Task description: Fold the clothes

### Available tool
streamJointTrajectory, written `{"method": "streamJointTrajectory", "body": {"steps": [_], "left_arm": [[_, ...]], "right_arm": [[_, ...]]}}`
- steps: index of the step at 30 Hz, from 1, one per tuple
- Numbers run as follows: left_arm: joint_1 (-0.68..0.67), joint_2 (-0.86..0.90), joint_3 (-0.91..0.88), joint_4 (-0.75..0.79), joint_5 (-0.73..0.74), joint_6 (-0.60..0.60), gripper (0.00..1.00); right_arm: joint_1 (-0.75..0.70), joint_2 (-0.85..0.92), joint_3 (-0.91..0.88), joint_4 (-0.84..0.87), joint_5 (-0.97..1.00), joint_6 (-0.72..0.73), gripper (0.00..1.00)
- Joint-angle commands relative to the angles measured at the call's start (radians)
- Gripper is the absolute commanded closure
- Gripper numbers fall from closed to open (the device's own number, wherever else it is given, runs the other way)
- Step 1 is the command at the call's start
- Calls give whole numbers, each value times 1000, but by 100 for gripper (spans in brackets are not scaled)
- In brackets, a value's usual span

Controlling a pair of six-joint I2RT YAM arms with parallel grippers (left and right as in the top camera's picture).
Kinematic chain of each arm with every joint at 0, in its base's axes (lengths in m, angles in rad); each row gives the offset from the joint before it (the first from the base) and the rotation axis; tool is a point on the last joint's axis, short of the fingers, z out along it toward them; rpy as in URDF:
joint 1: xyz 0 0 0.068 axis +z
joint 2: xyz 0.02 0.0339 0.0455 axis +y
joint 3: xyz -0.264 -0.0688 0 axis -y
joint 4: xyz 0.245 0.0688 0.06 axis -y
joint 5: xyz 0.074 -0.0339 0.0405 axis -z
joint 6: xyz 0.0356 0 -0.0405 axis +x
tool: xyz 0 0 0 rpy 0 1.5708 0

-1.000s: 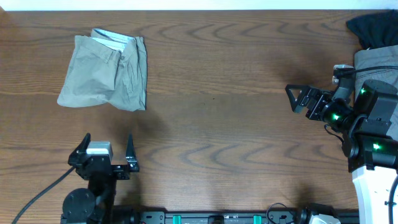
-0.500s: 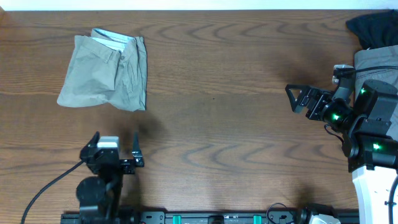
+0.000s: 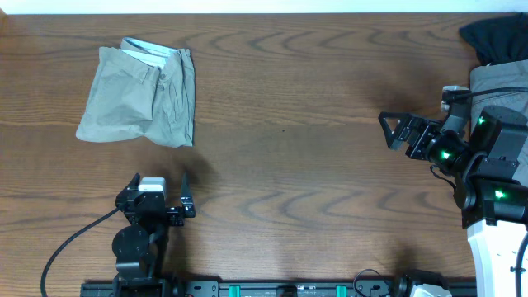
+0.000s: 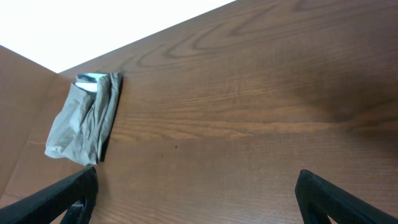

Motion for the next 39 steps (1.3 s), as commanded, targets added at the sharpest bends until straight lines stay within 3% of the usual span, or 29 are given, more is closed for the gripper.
{"method": "streamJointTrajectory", "body": {"steps": [1, 29, 33, 39], "left_arm": [[-5, -7, -27, 0, -12, 2, 2], [-5, -7, -27, 0, -12, 2, 2], [-5, -7, -27, 0, -12, 2, 2], [-5, -7, -27, 0, -12, 2, 2]], "right_arm": [[-4, 0, 6, 1, 0, -5, 1], [-4, 0, 6, -41, 2, -6, 1], [-3, -13, 5, -78, 139, -118, 1], [62, -145, -39, 68, 150, -418, 1]]}}
